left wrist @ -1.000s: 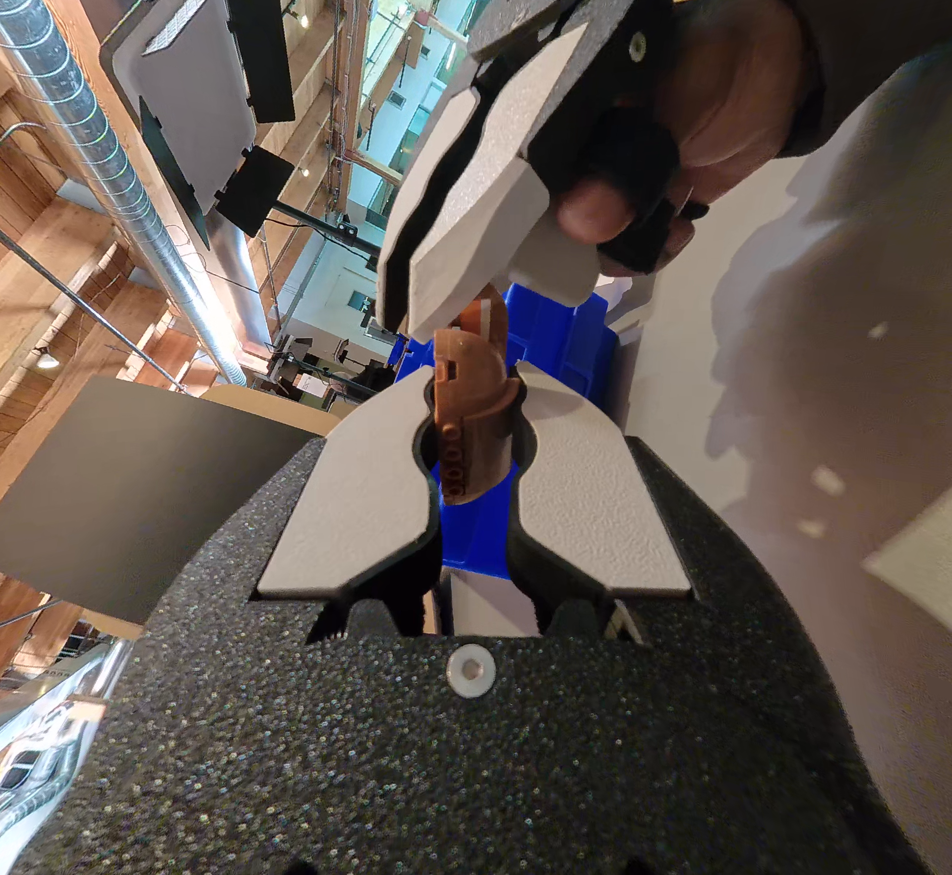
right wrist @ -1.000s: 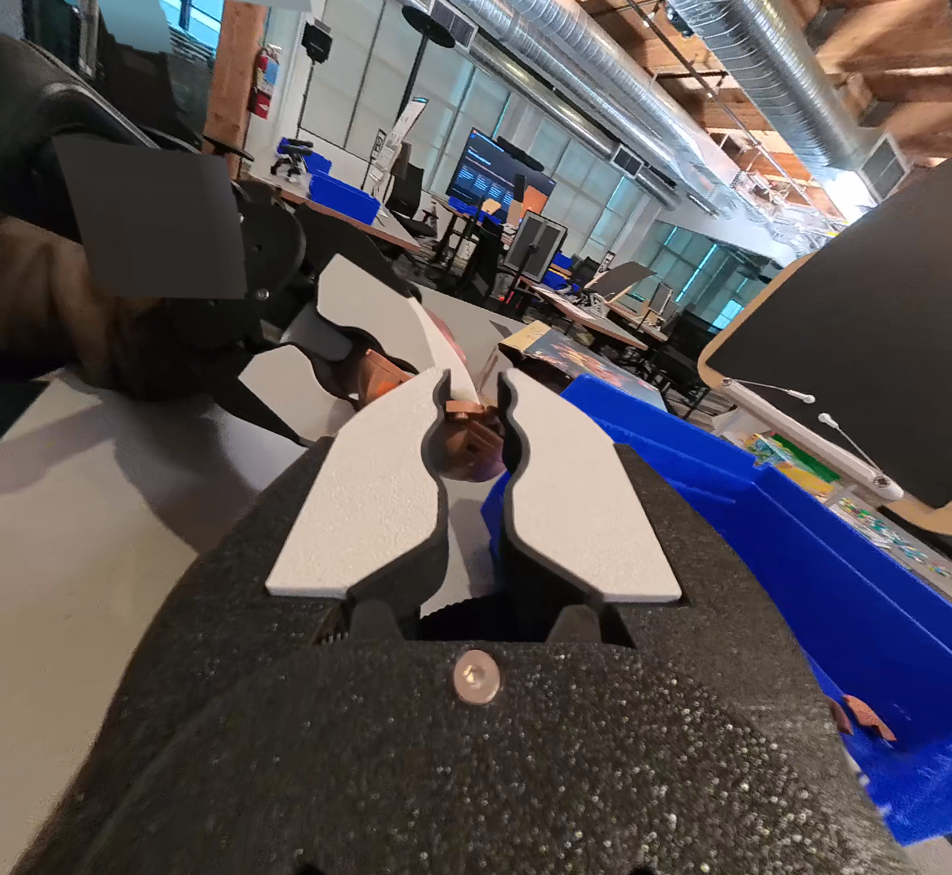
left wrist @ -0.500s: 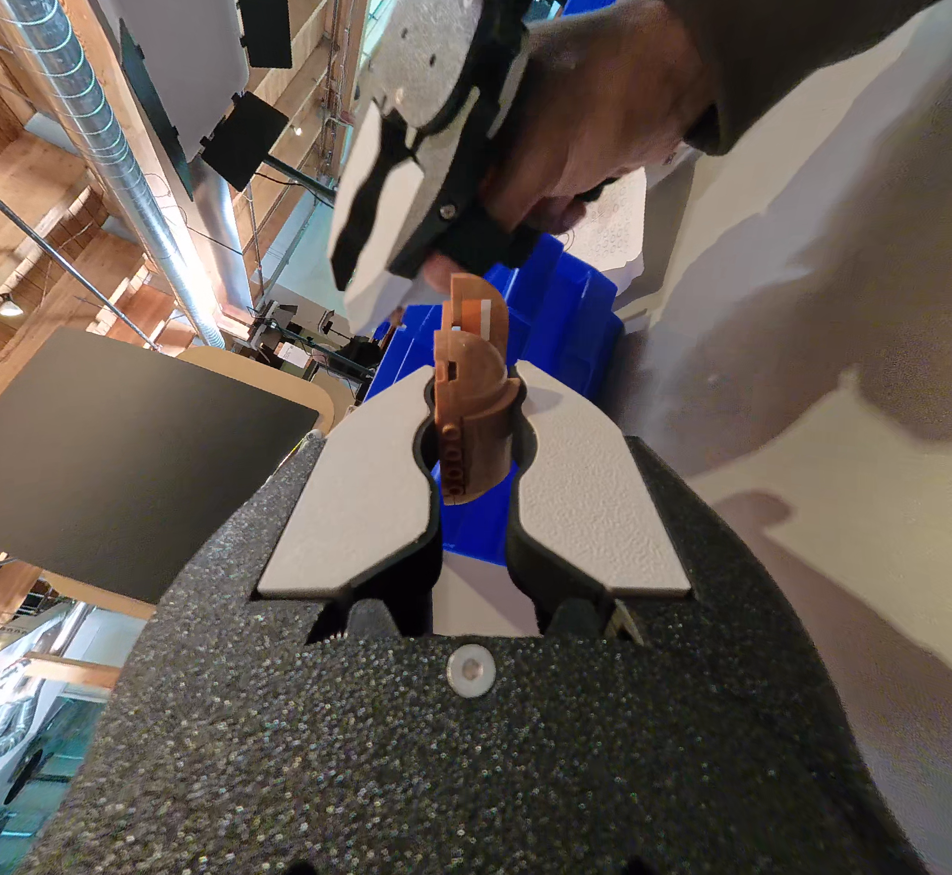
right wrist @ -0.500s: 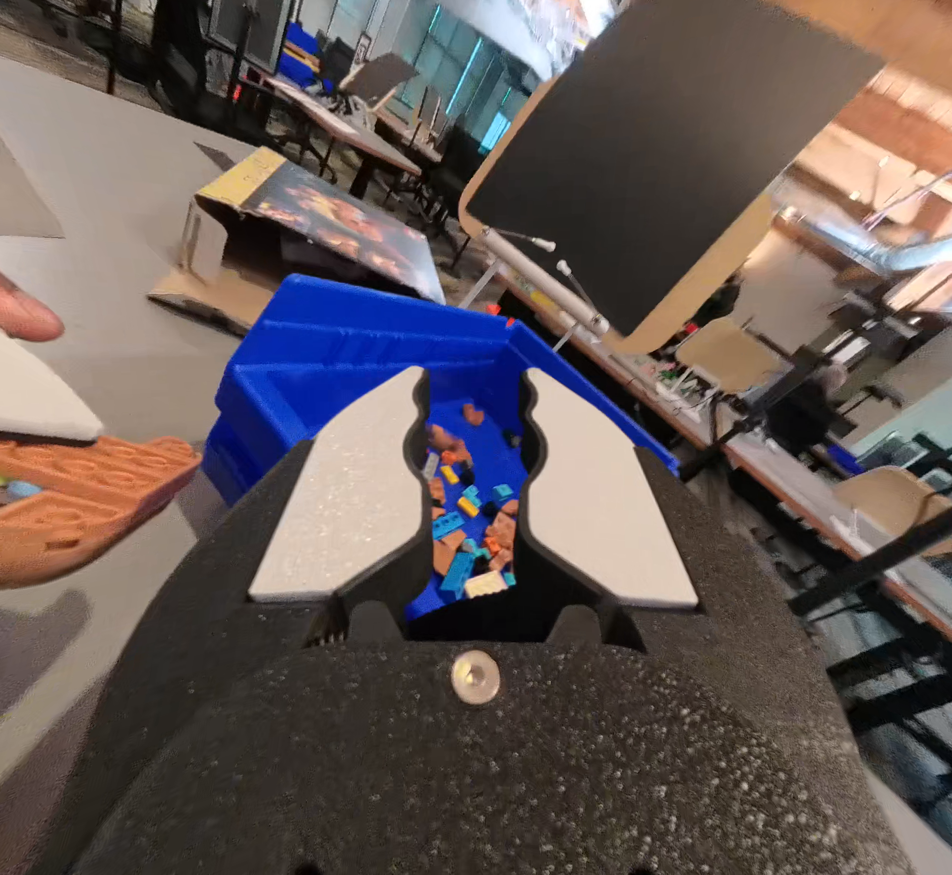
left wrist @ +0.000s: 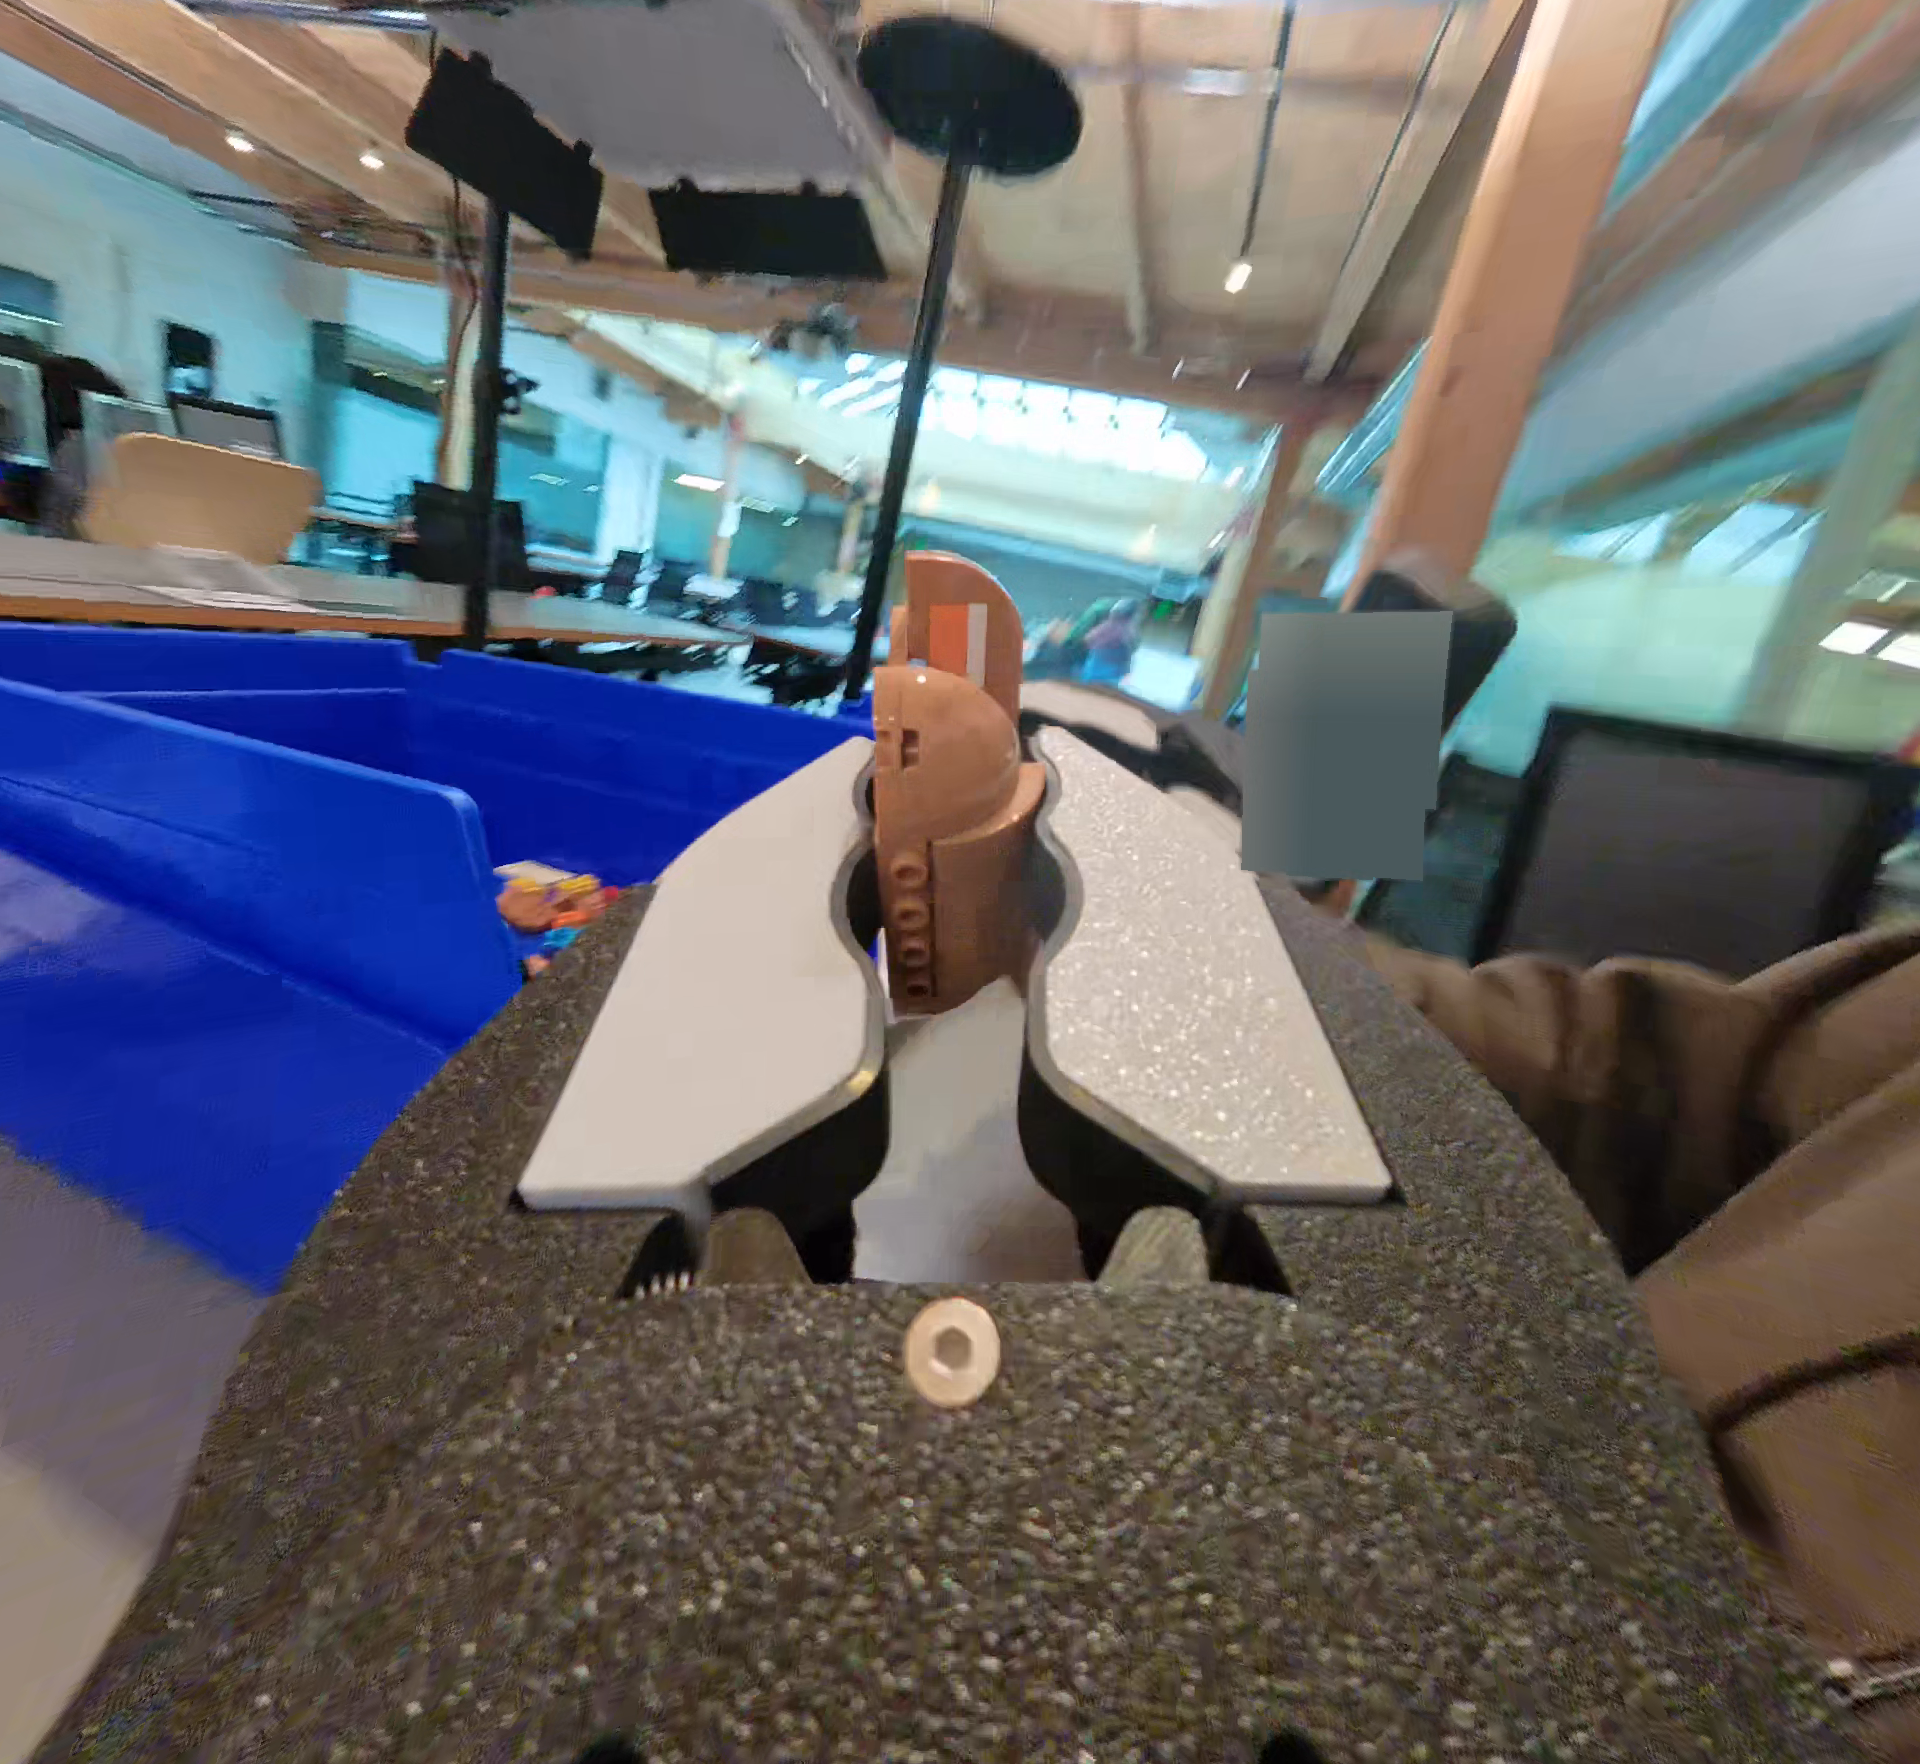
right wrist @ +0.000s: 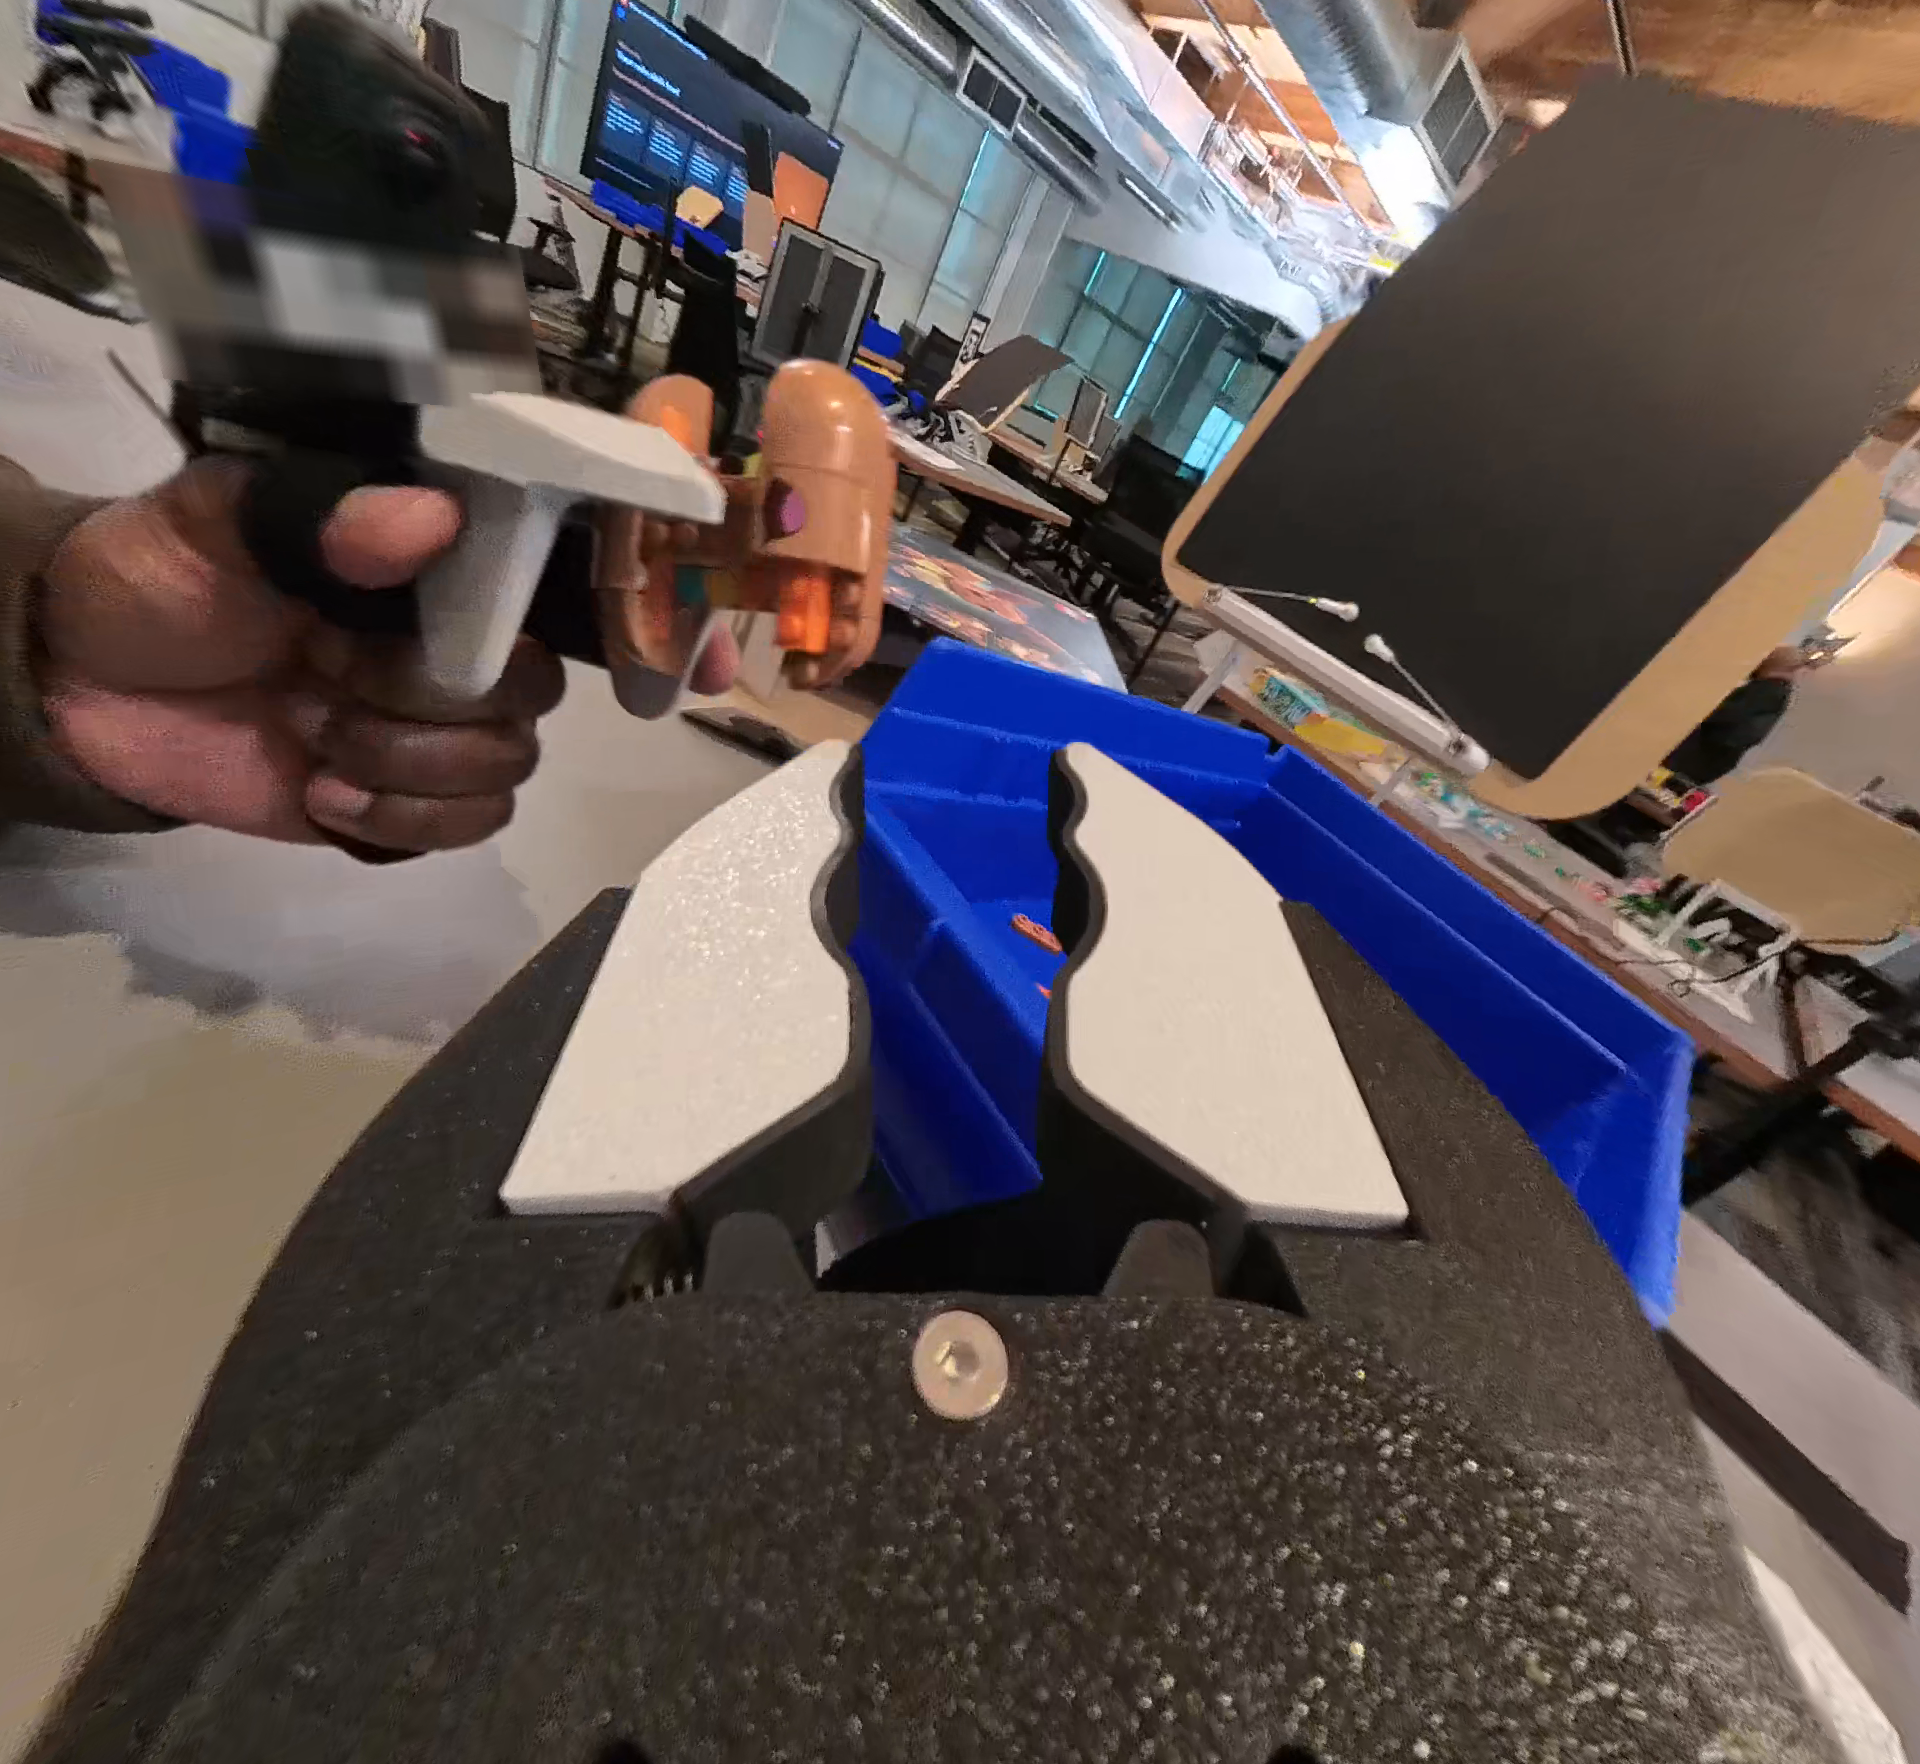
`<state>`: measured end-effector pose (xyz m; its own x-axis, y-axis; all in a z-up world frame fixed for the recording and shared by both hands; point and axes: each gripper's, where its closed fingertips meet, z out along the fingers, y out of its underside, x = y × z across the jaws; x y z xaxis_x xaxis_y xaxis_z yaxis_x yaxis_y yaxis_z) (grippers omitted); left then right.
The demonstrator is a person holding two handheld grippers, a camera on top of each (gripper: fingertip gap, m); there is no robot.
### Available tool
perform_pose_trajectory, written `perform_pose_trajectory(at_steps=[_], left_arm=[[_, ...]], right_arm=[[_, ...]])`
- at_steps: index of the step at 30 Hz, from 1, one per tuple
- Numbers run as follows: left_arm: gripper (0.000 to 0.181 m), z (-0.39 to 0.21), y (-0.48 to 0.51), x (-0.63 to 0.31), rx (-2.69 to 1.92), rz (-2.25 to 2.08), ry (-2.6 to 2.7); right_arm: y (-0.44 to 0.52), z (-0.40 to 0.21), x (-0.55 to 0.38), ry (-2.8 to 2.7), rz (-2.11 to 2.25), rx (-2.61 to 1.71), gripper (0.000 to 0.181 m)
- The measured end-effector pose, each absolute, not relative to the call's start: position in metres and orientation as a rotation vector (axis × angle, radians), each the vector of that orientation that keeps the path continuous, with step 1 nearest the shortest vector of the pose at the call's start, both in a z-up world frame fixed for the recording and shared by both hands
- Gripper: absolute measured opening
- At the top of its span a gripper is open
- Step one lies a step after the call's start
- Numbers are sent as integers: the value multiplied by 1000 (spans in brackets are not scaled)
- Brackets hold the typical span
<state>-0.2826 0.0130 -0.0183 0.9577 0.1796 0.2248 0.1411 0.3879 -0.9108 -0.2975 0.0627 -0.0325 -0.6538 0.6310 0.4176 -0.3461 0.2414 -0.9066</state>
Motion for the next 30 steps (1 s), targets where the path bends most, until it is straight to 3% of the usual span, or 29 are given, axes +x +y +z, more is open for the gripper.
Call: perform_pose_trajectory(at_steps=[19,30], left_arm=[[24,-23,34,-260,-1099,-176,-240],[43,-26,38,-249,-1377,32,-67]], right_arm=[[39,-28,-291,-1492,972,-166,19],[43,-18,-278,-1390,840,-3,16]])
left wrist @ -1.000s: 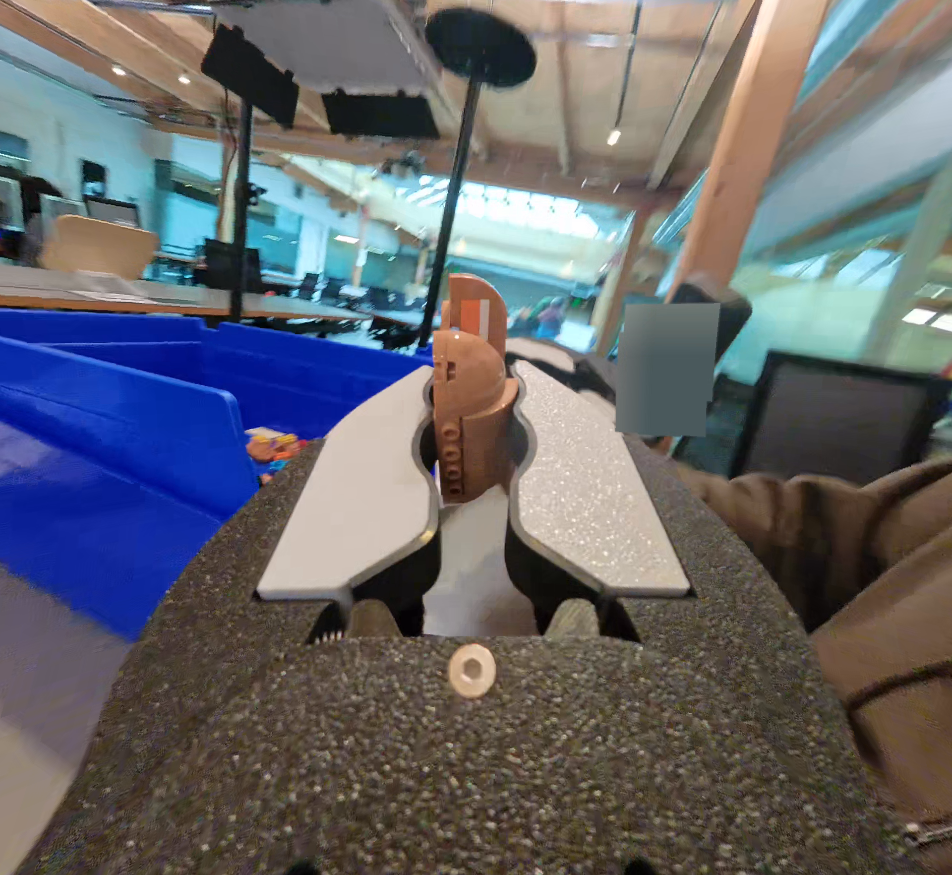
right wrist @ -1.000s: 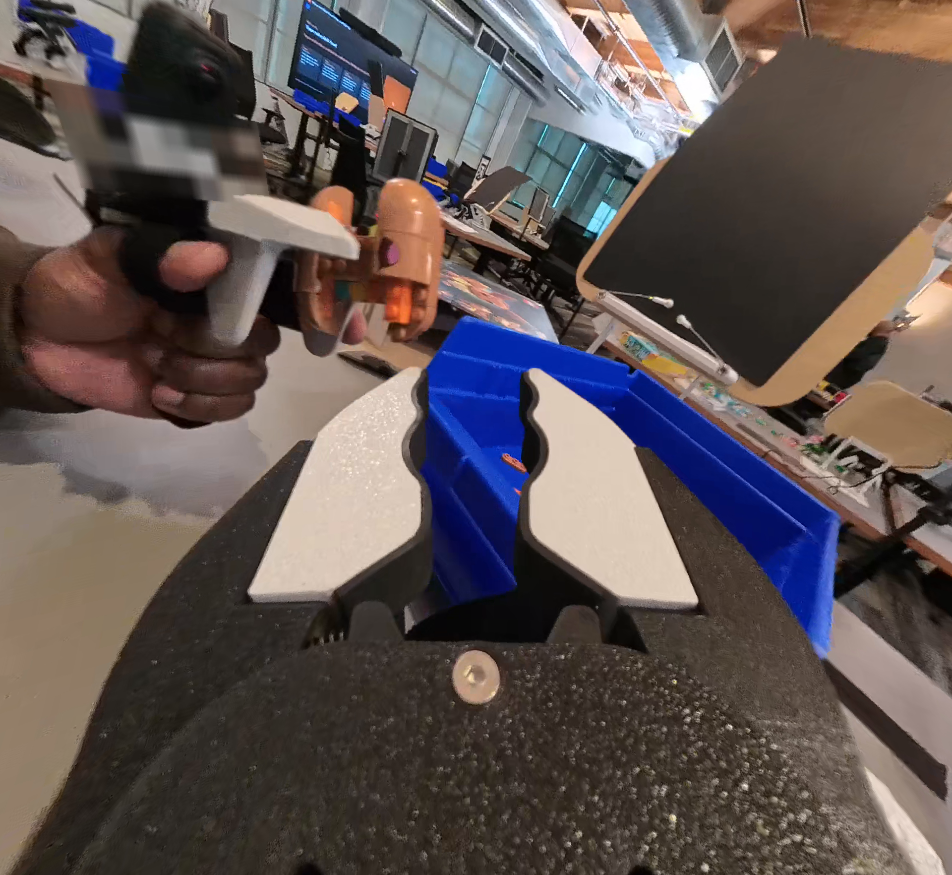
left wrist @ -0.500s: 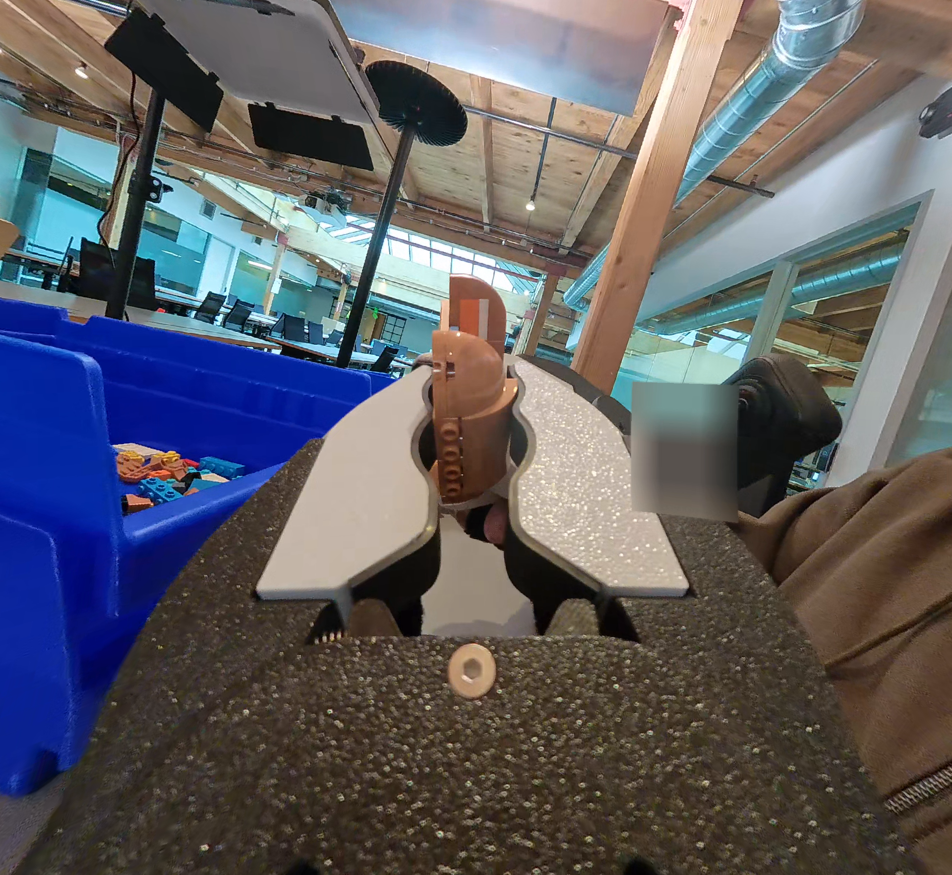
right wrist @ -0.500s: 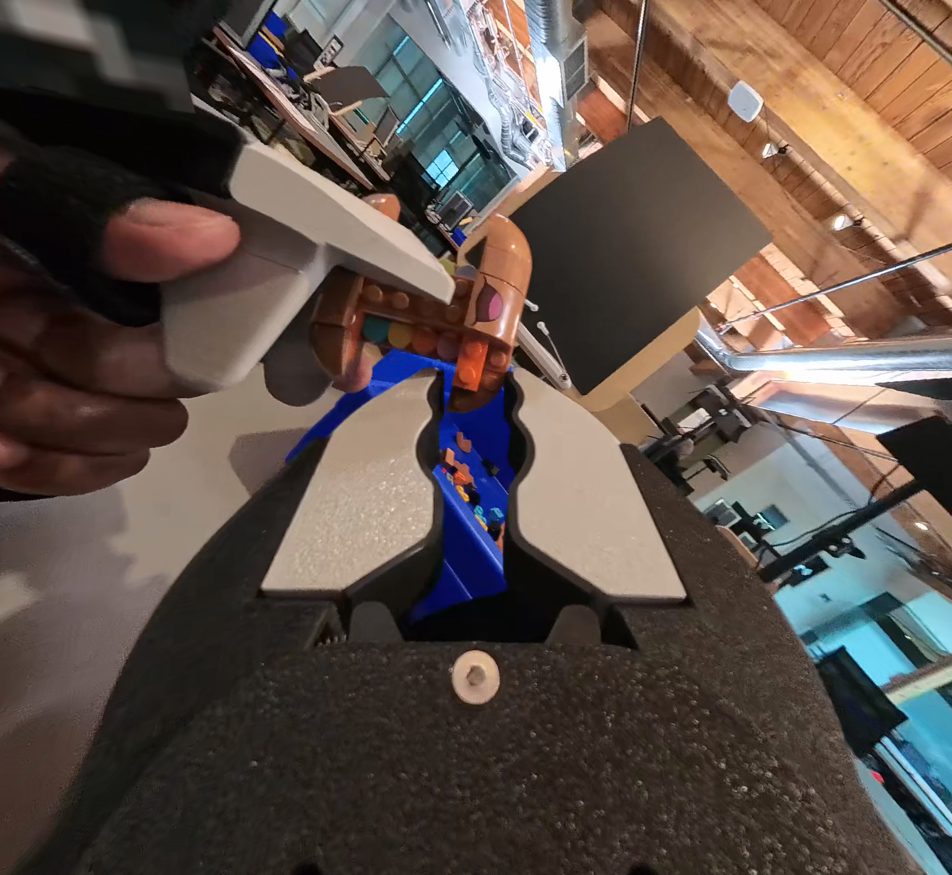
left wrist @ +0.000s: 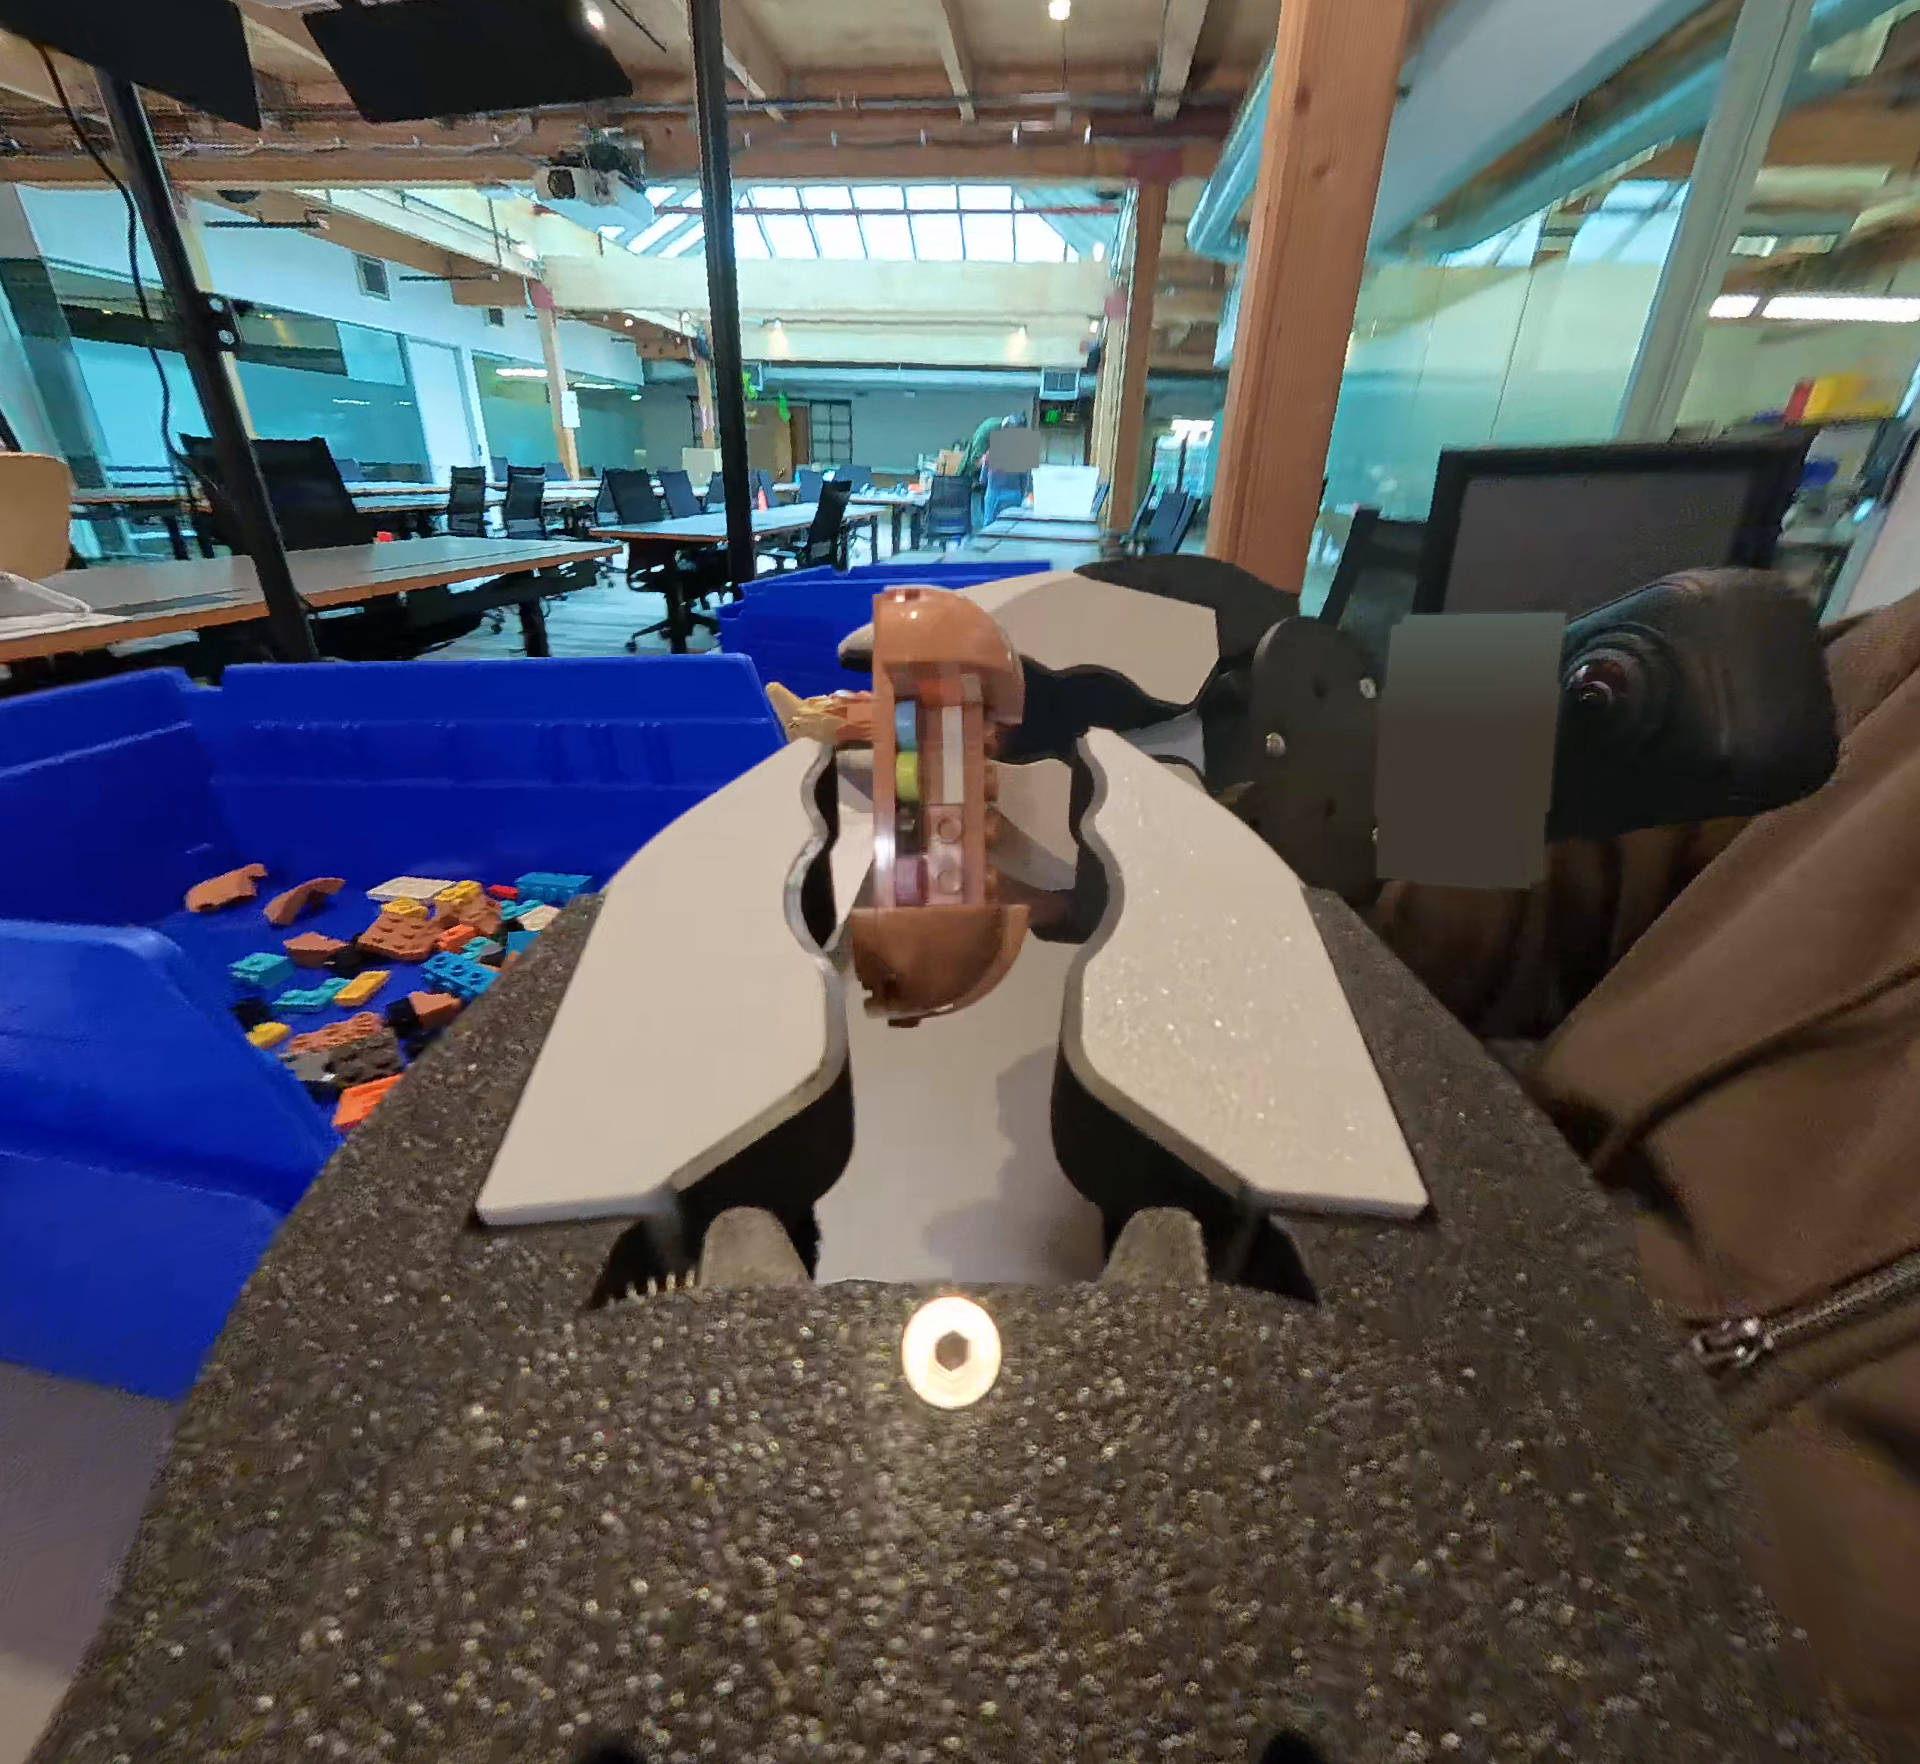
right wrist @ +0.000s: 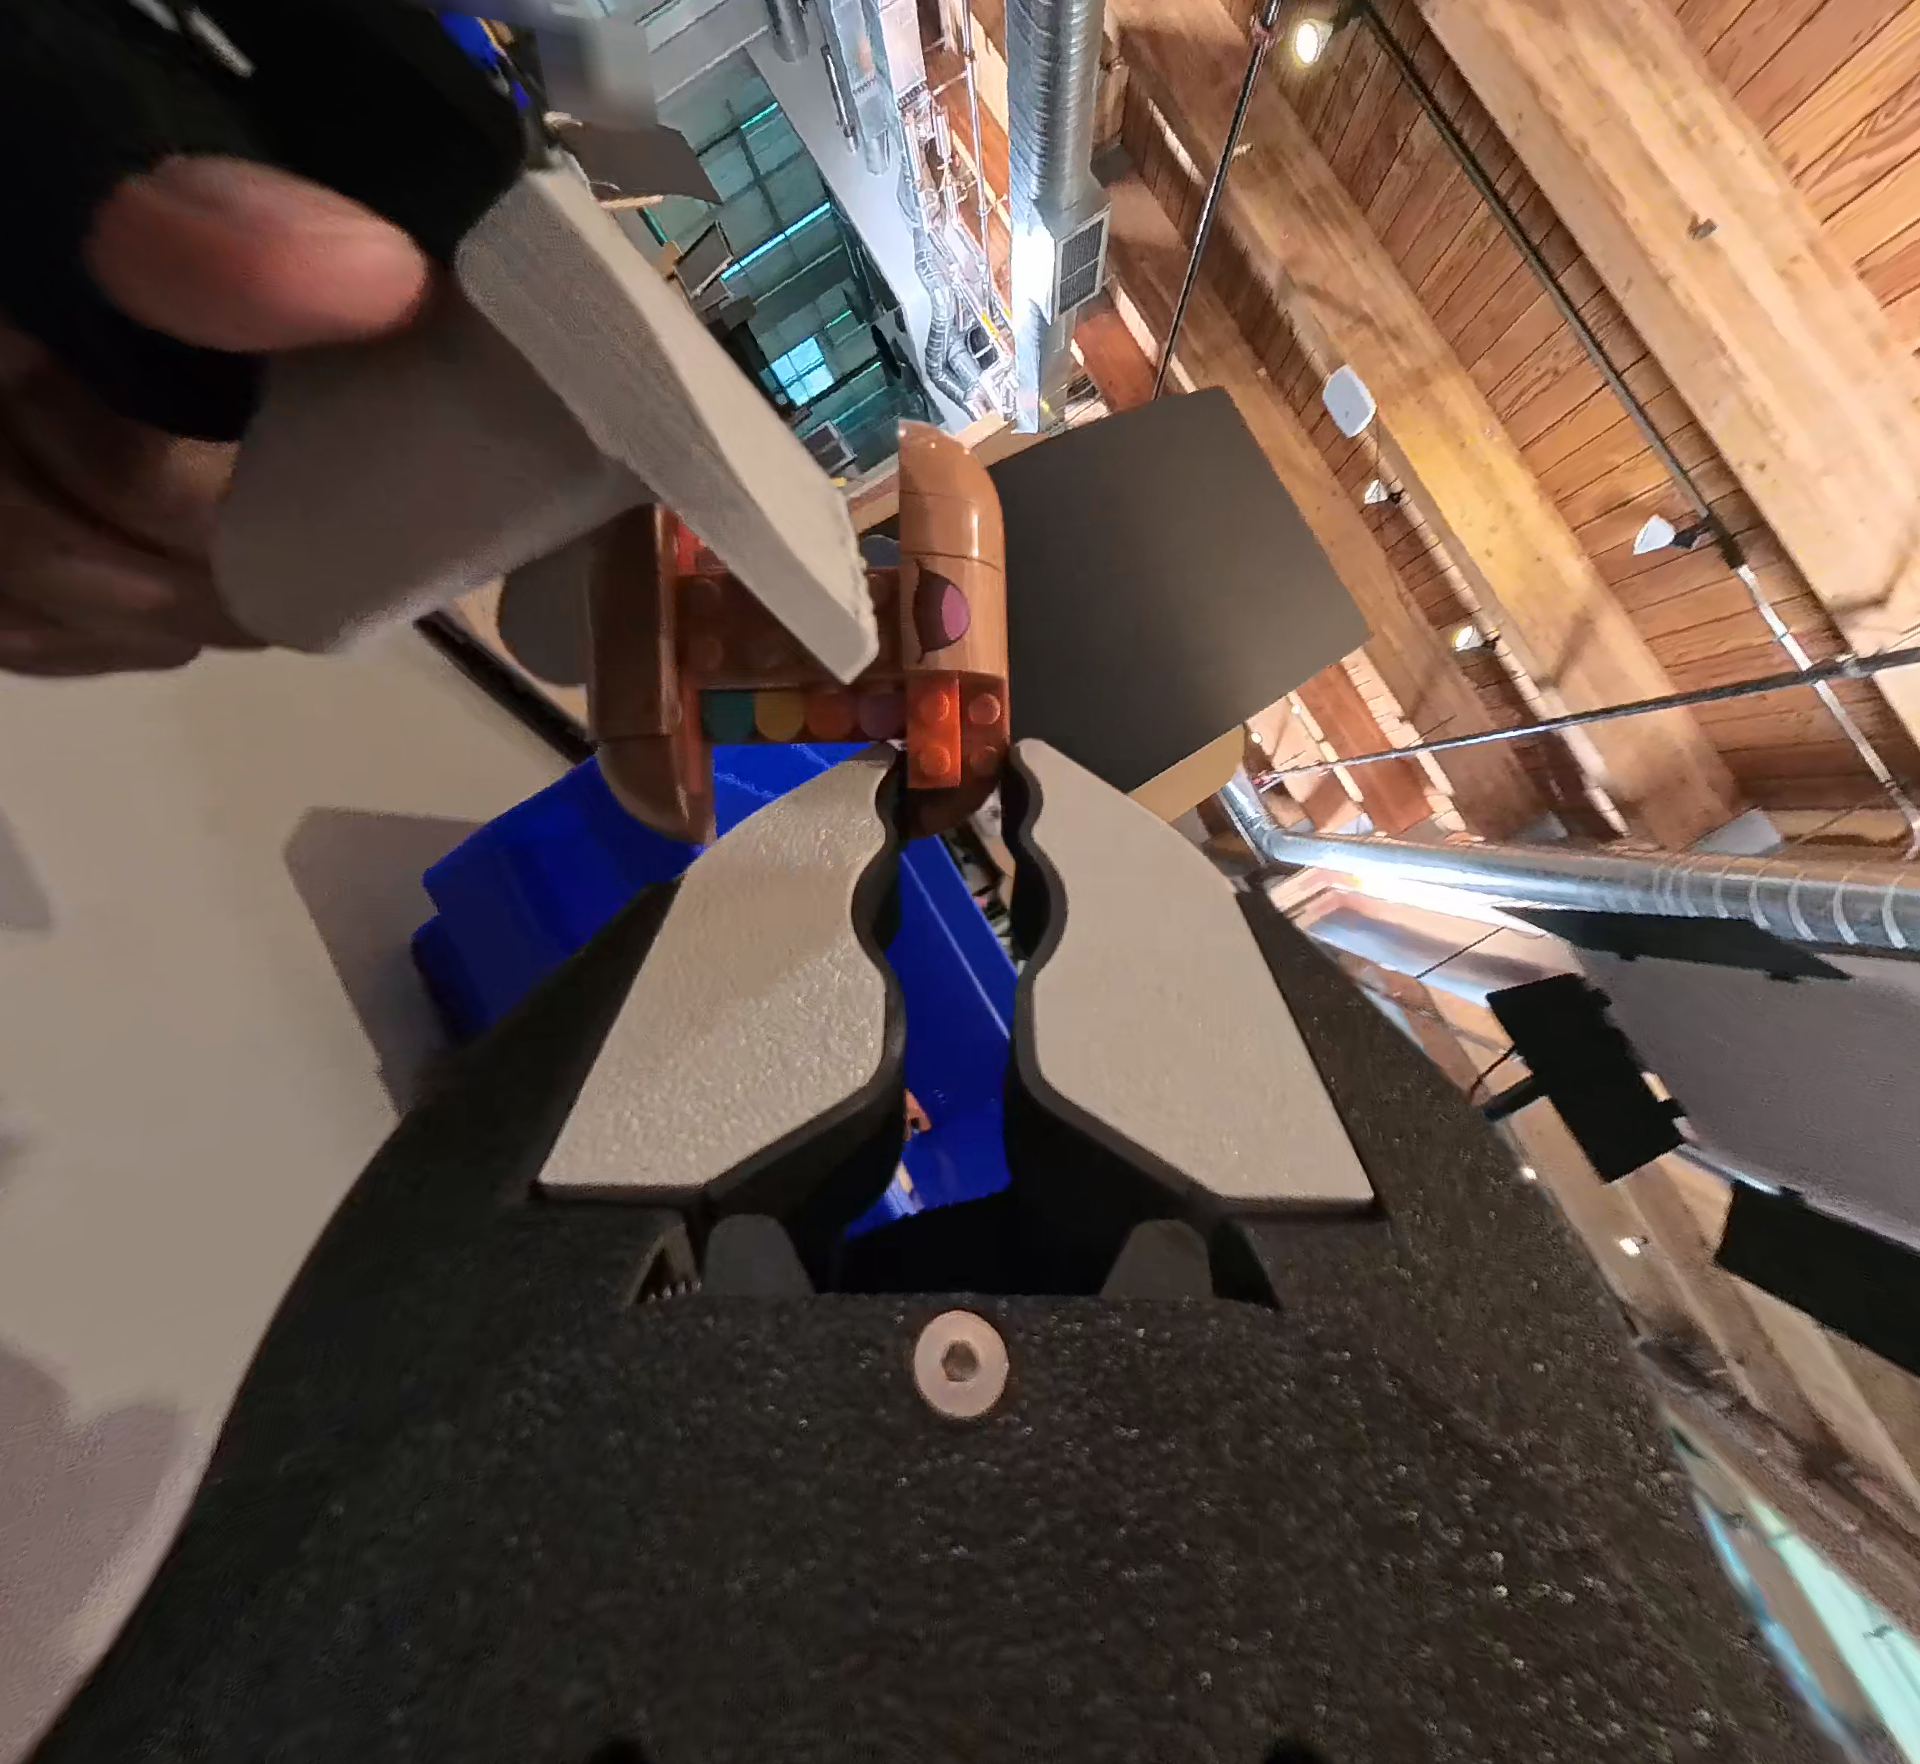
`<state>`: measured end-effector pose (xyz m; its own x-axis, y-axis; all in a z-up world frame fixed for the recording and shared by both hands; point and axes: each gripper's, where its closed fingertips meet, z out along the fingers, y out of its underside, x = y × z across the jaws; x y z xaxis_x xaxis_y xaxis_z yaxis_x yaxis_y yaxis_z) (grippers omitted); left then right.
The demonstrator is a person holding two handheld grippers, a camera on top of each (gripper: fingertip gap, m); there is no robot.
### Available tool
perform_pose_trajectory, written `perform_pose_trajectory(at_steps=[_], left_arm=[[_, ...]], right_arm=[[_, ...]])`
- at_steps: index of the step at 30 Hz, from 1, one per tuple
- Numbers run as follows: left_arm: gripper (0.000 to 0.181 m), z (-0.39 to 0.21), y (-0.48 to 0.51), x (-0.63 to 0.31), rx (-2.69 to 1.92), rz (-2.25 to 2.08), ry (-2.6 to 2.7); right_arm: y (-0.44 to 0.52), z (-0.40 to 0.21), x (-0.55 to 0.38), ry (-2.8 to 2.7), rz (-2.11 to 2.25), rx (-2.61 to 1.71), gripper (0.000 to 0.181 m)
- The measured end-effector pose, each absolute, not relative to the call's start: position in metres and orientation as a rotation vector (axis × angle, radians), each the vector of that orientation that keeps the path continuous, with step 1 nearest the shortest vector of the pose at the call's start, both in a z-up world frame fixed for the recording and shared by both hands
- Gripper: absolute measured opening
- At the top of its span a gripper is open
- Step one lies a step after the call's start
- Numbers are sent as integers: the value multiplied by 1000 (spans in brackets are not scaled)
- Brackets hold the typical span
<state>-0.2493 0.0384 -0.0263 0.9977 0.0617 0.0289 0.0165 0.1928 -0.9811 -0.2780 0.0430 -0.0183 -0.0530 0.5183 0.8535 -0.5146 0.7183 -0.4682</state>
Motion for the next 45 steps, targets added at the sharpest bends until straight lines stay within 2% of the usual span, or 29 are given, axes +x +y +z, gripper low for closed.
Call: perform_pose_trajectory(at_steps=[7,8,10,12,23,31,42,45], left_arm=[[46,-33,32,-249,-1559,340,82],[44,-37,34,-248,-1591,381,110],[26,-42,35,-247,-1631,464,164],[24,-41,35,-243,-1619,468,186],[22,-38,37,-234,-1551,287,153],[21,-42,37,-232,-1584,281,167],[20,-76,46,-233,-1770,687,408],[20,-73,46,-235,-1754,667,380]], right_arm=[[38,-19,-270,-1330,707,109,16],[35,-19,-268,-1318,685,133,16],[31,-21,-264,-1295,650,177,16],[30,-19,-260,-1267,627,204,16],[32,-12,-256,-1207,624,203,20],[31,-16,-255,-1215,604,239,16],[33,-70,-260,-1635,675,417,16],[33,-69,-262,-1626,683,402,16]])
